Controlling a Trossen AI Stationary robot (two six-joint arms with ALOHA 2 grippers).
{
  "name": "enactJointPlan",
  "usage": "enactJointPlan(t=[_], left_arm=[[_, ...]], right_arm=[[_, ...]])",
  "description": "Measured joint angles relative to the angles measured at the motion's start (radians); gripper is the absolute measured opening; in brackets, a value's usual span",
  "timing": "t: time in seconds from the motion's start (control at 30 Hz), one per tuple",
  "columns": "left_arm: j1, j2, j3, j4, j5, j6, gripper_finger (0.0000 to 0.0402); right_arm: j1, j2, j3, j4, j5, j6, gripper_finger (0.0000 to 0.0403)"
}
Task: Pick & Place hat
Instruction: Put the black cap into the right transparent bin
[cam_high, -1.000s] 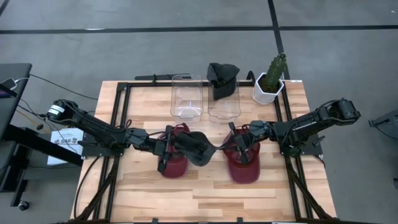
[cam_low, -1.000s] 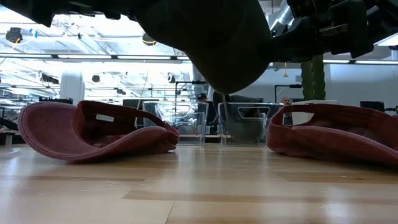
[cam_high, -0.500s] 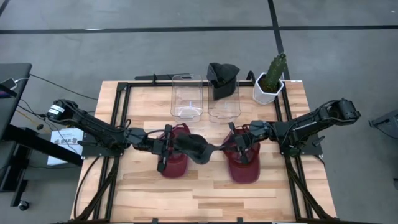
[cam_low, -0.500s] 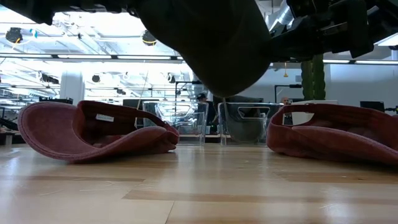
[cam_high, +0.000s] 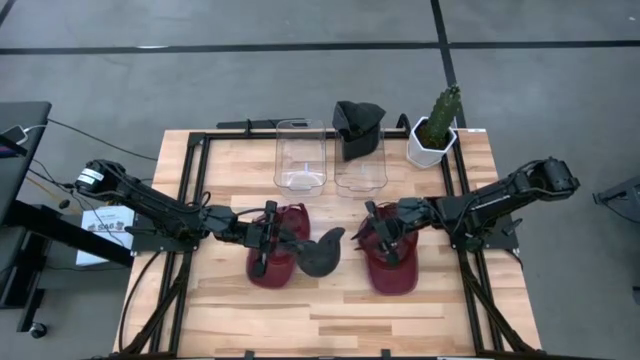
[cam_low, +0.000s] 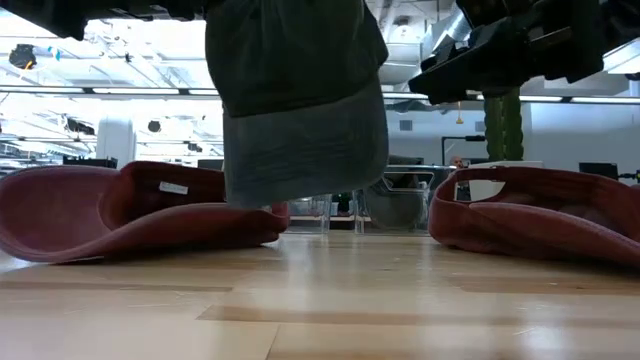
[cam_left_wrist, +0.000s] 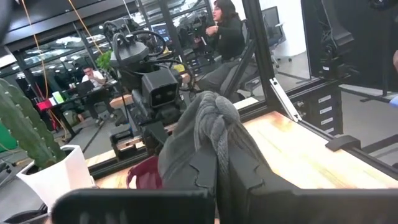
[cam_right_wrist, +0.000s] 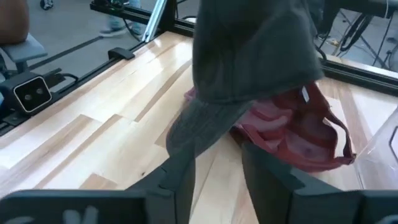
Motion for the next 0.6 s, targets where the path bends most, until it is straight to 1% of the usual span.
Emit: enactJointPlan(t=[0.1, 0.2, 0.33, 0.47, 0.6], left_arm=[[0.000, 0.000, 0.000, -0.001, 0.012, 0.000, 0.0010], [0.000, 0.000, 0.000, -0.004, 0.095, 0.017, 0.0010], [0.000, 0.000, 0.000, -0.004, 0.272, 0.052, 0.0010], [0.000, 0.000, 0.000, -0.005, 0.455, 0.095, 0.0010], [0.000, 0.000, -0.006, -0.006, 0.700, 0.176, 0.0010]], right_arm=[[0.013, 0.000, 0.000, 0.014, 0.020, -0.016, 0.0139], [0.015, 0.000, 0.000, 0.040, 0.020, -0.017, 0.0151], [0.015, 0.000, 0.000, 0.045, 0.020, -0.018, 0.0157], [0.014, 0.000, 0.000, 0.046, 0.020, -0.019, 0.0154], [0.014, 0.000, 0.000, 0.071, 0.020, -0.019, 0.0145]])
